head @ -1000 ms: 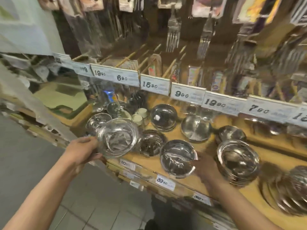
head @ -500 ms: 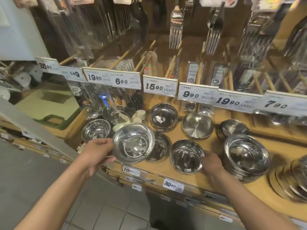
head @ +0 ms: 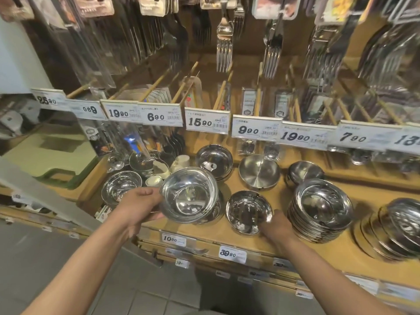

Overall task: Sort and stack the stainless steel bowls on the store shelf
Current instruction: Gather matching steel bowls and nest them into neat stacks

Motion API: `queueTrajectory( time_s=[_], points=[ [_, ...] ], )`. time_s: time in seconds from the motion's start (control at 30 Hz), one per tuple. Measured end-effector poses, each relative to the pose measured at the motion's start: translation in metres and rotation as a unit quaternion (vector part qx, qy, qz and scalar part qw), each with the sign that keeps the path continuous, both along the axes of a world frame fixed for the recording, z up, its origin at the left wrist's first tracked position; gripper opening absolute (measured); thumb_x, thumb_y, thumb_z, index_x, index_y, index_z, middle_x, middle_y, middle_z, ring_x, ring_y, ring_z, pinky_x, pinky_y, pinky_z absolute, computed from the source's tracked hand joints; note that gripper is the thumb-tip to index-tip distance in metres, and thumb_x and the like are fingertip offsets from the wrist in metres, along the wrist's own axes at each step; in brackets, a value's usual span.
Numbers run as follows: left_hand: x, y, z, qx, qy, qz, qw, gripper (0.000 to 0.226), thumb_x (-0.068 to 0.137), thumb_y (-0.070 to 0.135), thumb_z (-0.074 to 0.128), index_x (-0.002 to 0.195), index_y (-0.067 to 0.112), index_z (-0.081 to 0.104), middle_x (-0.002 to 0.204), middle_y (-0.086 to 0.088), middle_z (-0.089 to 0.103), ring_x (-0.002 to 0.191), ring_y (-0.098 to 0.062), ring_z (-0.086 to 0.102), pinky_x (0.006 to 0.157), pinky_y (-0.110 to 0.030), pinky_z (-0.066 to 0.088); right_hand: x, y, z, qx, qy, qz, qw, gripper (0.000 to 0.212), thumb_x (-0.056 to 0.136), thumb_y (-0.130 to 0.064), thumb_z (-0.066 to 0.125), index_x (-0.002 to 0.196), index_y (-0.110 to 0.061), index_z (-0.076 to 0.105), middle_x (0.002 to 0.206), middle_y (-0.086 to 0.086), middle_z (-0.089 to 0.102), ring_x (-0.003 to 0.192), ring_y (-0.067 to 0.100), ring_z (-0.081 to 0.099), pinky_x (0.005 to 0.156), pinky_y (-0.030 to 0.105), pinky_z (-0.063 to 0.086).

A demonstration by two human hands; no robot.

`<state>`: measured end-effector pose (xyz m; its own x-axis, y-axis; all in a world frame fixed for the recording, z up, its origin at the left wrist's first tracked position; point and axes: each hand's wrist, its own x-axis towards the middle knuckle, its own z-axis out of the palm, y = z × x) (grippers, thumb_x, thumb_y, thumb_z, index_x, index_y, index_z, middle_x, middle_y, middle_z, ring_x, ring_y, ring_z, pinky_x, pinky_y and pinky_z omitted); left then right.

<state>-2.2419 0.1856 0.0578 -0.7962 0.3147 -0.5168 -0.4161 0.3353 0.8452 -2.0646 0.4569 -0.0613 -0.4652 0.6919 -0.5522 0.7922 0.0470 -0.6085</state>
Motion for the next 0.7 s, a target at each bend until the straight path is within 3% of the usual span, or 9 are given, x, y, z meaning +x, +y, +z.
queueTrajectory(
  time_s=[0.13, 0.2, 0.33, 0.47, 0.57, 0.63, 0.7],
  points=[
    [0.005, 0.007, 0.003, 0.006, -0.006, -0.017, 1.000, 0.012, 0.089, -0.005, 0.065, 0.092, -0.002, 0.076, 0.091, -0.020, 0.078, 0.069, -0.019, 0.074, 0.054, -0.025, 0.061, 0.004, -0.001, 0.005, 0.043, 0.013, -0.012, 0.999, 0.046, 0.086, -0.004, 0.067, 0.129, -0.003, 0.052, 0.110, 0.016, 0.067, 0.097, 0.033, 0.065, 0.079, 0.036, 0.052],
    [0.008, 0.010, 0.005, -0.005, 0.002, -0.026, 1.000, 0.012, 0.089, -0.005, 0.065, 0.095, -0.004, 0.075, 0.094, -0.024, 0.077, 0.068, -0.020, 0.073, 0.055, -0.025, 0.061, 0.006, -0.003, 0.008, 0.055, 0.032, -0.008, 0.998, 0.040, 0.090, -0.003, 0.061, 0.129, -0.006, 0.053, 0.107, 0.014, 0.065, 0.091, 0.031, 0.060, 0.076, 0.035, 0.047],
    [0.017, 0.019, 0.013, -0.015, 0.017, -0.041, 0.999, 0.015, 0.088, -0.009, 0.061, 0.085, -0.005, 0.076, 0.089, -0.031, 0.073, 0.062, -0.024, 0.065, 0.050, -0.026, 0.058, 0.015, -0.014, 0.016, 0.091, 0.042, 0.028, 0.995, 0.030, 0.095, -0.009, 0.054, 0.125, -0.006, 0.053, 0.116, 0.015, 0.066, 0.087, 0.026, 0.052, 0.072, 0.031, 0.037],
    [0.028, 0.033, 0.020, -0.003, 0.017, -0.055, 0.998, 0.012, 0.090, -0.006, 0.062, 0.094, -0.010, 0.073, 0.094, -0.031, 0.073, 0.071, -0.028, 0.062, 0.051, -0.025, 0.058, 0.033, -0.024, 0.044, 0.101, 0.116, 0.039, 0.987, 0.033, 0.097, -0.023, 0.055, 0.129, -0.015, 0.059, 0.107, 0.002, 0.068, 0.087, 0.019, 0.055, 0.073, 0.032, 0.041],
    [0.039, 0.054, 0.027, 0.014, 0.009, -0.081, 0.997, 0.010, 0.090, -0.003, 0.066, 0.094, -0.005, 0.075, 0.086, -0.022, 0.074, 0.067, -0.021, 0.067, 0.049, -0.023, 0.058, 0.048, -0.020, 0.080, -0.013, 0.225, 0.014, 0.974, 0.026, 0.100, -0.033, 0.056, 0.122, -0.028, 0.068, 0.099, -0.002, 0.075, 0.088, 0.018, 0.071, 0.079, 0.043, 0.059],
    [0.048, 0.073, 0.032, 0.031, -0.002, -0.099, 0.995, 0.008, 0.089, -0.001, 0.068, 0.089, -0.002, 0.076, 0.082, -0.018, 0.076, 0.060, -0.017, 0.071, 0.048, -0.022, 0.057, 0.057, -0.013, 0.106, -0.134, 0.296, -0.010, 0.946, 0.020, 0.101, -0.034, 0.057, 0.113, -0.030, 0.073, 0.098, 0.006, 0.076, 0.080, 0.015, 0.074, 0.063, 0.033, 0.061],
    [0.058, 0.094, 0.035, 0.034, 0.000, -0.126, 0.991, 0.010, 0.089, 0.001, 0.068, 0.085, 0.003, 0.077, 0.081, -0.016, 0.078, 0.061, -0.016, 0.072, 0.052, -0.023, 0.059, 0.068, -0.003, 0.127, -0.175, 0.332, -0.002, 0.927, 0.020, 0.100, -0.033, 0.058, 0.108, -0.027, 0.076, 0.096, 0.006, 0.077, 0.075, 0.012, 0.073, 0.055, 0.023, 0.056]
  ],
)
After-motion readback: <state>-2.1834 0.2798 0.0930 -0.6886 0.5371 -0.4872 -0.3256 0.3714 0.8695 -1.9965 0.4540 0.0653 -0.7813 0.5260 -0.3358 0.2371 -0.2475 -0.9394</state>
